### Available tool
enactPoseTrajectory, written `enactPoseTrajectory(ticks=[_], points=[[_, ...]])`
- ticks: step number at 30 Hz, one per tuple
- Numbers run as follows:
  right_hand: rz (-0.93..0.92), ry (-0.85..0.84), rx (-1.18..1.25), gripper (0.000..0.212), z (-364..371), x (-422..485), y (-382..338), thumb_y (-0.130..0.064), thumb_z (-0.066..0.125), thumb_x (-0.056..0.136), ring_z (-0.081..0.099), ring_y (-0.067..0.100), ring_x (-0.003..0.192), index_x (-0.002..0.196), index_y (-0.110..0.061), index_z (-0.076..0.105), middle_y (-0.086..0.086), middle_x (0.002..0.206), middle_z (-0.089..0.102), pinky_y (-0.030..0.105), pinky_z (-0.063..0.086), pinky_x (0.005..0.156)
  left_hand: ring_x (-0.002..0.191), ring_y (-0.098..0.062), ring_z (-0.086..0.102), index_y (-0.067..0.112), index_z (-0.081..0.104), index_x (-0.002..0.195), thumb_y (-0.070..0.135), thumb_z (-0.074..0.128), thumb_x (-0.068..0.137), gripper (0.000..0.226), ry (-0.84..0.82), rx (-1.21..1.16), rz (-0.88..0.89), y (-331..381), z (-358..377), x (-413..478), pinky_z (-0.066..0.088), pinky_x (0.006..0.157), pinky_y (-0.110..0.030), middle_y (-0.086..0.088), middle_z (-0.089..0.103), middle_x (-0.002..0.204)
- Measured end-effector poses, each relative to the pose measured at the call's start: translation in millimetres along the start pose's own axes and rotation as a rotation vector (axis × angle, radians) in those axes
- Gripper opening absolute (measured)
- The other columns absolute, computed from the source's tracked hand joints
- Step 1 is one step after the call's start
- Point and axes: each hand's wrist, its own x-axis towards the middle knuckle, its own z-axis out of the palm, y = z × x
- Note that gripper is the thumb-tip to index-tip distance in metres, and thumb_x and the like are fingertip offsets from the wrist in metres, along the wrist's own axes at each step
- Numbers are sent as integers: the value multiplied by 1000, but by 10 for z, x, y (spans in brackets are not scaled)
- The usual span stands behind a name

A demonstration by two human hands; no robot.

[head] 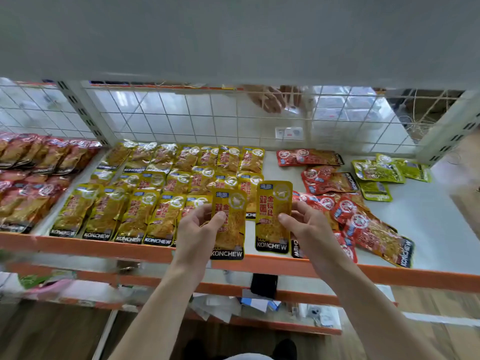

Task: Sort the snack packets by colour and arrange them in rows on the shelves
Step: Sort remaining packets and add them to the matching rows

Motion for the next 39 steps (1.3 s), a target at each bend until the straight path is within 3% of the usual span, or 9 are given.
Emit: enactPoseTrajectory(ticks=[3,9,14,20,25,28,32,35,39], points=[[-12,11,-68,17,213,52,8,-7,57,97,71,18,94,105,-17,69,2,97,76,39,56,89,81,-10,61,31,66,84,15,67,94,19,12,30,23,60,-204,66,47,68,-10,9,67,82],[-31,87,-299,13,421,205,57,-12,59,97,70,18,90,102,-20,68,0,93,74,39,58,85,85,-15,65,22,73,90,18,71,91,5,13,93,38,38,-388,277,52,75,-25,-1,73,90],[-17,116,-489,10,489,315,112,-13,62,95,69,17,83,99,-18,70,-1,88,73,42,58,83,80,-11,66,26,73,87,18,72,91,9,30,177,65,-10,-391,368,50,63,-15,3,72,84],[-16,116,-715,14,515,373,105,-19,64,95,63,13,74,102,-10,71,3,85,70,36,54,79,84,-14,67,23,74,92,21,71,92,4,34,220,63,-34,-373,411,54,70,-22,3,72,86],[-70,144,-831,17,552,335,107,-22,66,93,61,14,67,98,-6,66,5,78,67,33,55,66,78,-10,63,22,72,89,20,70,92,5,48,241,86,-35,-358,393,47,59,-9,0,70,86],[-106,161,-881,24,583,299,128,-24,68,91,62,22,73,102,-4,62,8,79,65,41,54,72,79,-11,63,27,69,84,20,70,93,11,40,225,91,-34,-356,377,49,62,-12,0,69,85],[-156,171,-923,45,598,246,173,-24,70,89,51,18,83,125,-5,52,1,91,54,24,35,71,80,-11,63,30,68,83,20,71,92,13,42,212,96,-28,-365,348,47,61,-10,2,70,85],[-166,156,-975,56,609,186,198,-26,67,92,52,20,98,140,-10,44,5,110,53,20,32,78,79,-6,62,35,64,82,19,71,92,20,35,200,104,-27,-370,319,47,61,-6,5,68,86],[-186,161,-999,50,625,145,247,-26,64,94,51,19,100,139,-9,50,4,112,48,17,31,81,77,-9,61,26,69,87,20,70,92,8,10,193,113,-49,-399,322,47,61,-9,3,68,84]])
